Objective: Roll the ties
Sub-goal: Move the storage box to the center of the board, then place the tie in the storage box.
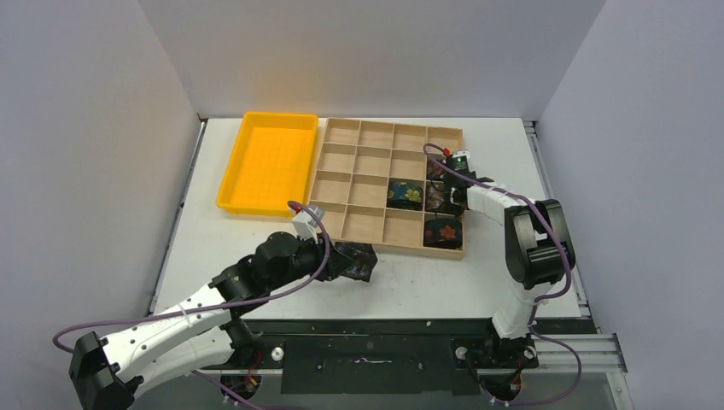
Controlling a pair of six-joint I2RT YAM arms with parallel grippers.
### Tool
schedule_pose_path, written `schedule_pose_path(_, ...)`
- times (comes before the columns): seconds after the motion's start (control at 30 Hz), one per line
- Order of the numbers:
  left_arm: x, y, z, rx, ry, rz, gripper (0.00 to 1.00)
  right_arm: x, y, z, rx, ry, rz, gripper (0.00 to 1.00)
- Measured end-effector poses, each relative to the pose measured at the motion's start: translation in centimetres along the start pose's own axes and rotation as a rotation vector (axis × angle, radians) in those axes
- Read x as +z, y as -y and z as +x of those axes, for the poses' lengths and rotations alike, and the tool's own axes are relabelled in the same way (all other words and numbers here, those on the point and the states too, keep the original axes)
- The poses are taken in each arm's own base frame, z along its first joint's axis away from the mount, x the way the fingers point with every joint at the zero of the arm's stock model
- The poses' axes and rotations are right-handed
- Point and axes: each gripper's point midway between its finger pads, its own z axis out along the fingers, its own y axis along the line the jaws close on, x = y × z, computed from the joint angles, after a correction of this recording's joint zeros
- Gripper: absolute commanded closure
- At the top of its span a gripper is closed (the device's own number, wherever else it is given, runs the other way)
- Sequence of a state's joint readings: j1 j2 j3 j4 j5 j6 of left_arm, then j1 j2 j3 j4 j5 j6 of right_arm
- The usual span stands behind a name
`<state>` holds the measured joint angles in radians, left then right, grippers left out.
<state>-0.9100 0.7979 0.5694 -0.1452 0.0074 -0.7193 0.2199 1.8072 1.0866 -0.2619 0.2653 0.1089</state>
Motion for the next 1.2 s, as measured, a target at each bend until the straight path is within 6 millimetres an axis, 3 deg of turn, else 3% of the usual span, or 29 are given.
schedule_pose_path(0.13, 0.3, 0.4, -0.4, 0.011, -0.006, 0.000, 1.00, -0.3, 2.1, -0.2, -0.021, -0.018, 0.106, 0.22)
schedule_pose_path(0.27, 0.5, 1.6, -1.8, 0.024, 0.010, 0.016, 1.00, -1.1, 3.3, -0.2, 0.052, -0.020, 0.182, 0.09)
schedule_pose_path(0.43, 0.8, 3.1, -3.4, 0.023, 0.029, 0.042, 1.00, -4.1, 4.3, -0.5, 0.243, 0.035, 0.218, 0.06)
schedule_pose_path(0.57, 2.3, 4.4, -4.4, 0.014, 0.010, 0.059, 1.00, -10.3, 5.8, -2.2, 0.462, 0.222, 0.210, 0.05)
schedule_pose_path(0.67, 3.7, 5.6, -5.4, -0.008, -0.003, 0.089, 1.00, -16.0, 6.2, -3.5, 0.614, 0.422, 0.111, 0.03)
schedule_pose_path(0.73, 4.8, 6.6, -6.0, -0.035, -0.015, 0.126, 1.00, -18.5, 6.4, -3.4, 0.677, 0.504, 0.028, 0.02)
schedule_pose_path(0.93, 9.2, 8.1, -6.3, -0.148, -0.087, 0.207, 1.00, -21.8, 5.4, -1.6, 0.742, 0.572, -0.171, 0.02)
schedule_pose_path(1.1, 12.5, 6.9, -5.4, -0.263, -0.172, 0.212, 1.00, -22.6, 3.9, 1.2, 0.739, 0.555, -0.272, 0.02)
schedule_pose_path(1.2, 14.3, 5.3, -5.1, -0.313, -0.201, 0.177, 1.00, -23.1, 3.4, 2.3, 0.724, 0.551, -0.304, 0.02)
